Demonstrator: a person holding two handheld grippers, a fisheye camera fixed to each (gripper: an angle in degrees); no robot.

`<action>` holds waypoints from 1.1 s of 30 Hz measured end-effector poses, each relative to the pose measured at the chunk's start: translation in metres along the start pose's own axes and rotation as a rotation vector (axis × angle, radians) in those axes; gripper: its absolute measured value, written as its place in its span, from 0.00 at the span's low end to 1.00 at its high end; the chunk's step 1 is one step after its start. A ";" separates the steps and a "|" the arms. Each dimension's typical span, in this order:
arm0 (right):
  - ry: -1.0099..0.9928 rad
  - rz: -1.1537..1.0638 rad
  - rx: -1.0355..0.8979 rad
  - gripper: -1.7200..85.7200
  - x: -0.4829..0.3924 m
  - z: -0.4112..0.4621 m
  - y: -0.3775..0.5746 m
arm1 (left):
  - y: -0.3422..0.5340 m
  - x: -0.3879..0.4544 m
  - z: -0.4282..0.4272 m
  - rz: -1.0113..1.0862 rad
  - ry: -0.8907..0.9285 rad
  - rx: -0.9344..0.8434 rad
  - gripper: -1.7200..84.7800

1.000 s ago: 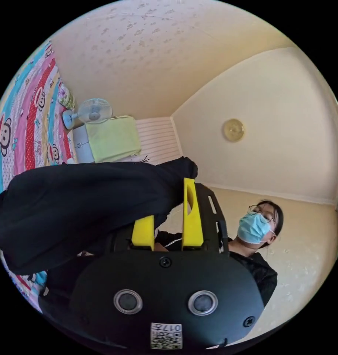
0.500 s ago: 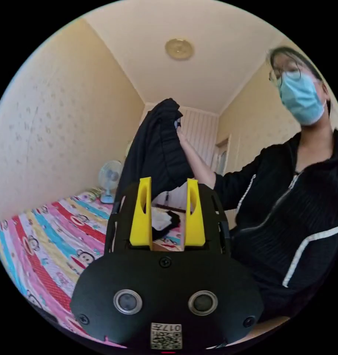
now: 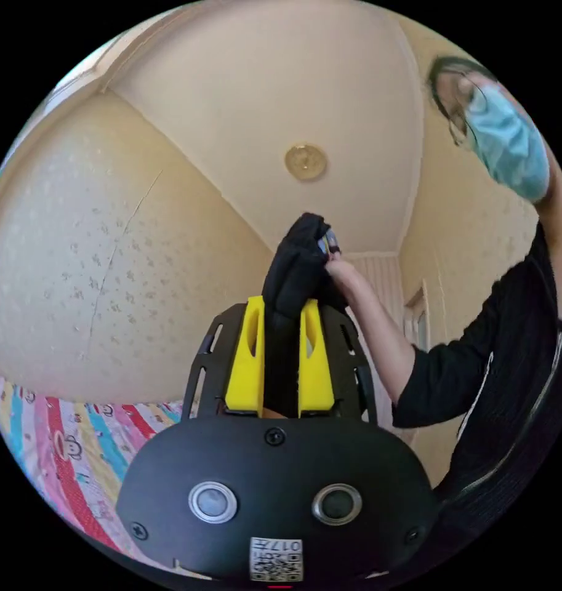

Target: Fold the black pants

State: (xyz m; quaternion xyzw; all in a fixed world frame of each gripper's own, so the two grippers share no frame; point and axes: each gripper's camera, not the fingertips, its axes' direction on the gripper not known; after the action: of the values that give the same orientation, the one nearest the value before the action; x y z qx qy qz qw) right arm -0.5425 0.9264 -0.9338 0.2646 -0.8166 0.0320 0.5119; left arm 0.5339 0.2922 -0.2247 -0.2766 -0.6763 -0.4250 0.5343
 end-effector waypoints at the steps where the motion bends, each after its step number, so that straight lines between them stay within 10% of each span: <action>1: 0.003 0.024 0.006 0.08 0.001 -0.007 0.000 | -0.006 -0.017 -0.009 -0.128 0.029 0.028 0.10; 8: 0.192 0.050 -0.181 0.08 -0.027 -0.084 0.026 | -0.027 -0.068 -0.037 -0.369 0.252 0.156 0.09; 15: 0.352 -0.158 -0.673 0.09 -0.065 -0.137 0.106 | -0.072 -0.034 -0.038 -0.160 0.241 0.148 0.09; 24: 0.609 -0.487 -0.274 0.15 -0.129 -0.244 0.246 | -0.110 0.000 -0.045 -0.088 0.080 0.199 0.09; 33: 0.768 -0.852 -0.635 0.29 -0.146 -0.139 0.411 | -0.132 0.021 -0.048 -0.072 0.163 0.267 0.10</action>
State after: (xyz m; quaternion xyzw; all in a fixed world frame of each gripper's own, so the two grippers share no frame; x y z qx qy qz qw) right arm -0.5710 1.3820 -0.9028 0.3707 -0.3692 -0.3243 0.7881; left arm 0.4424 0.1841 -0.2386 -0.1430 -0.6907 -0.3713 0.6038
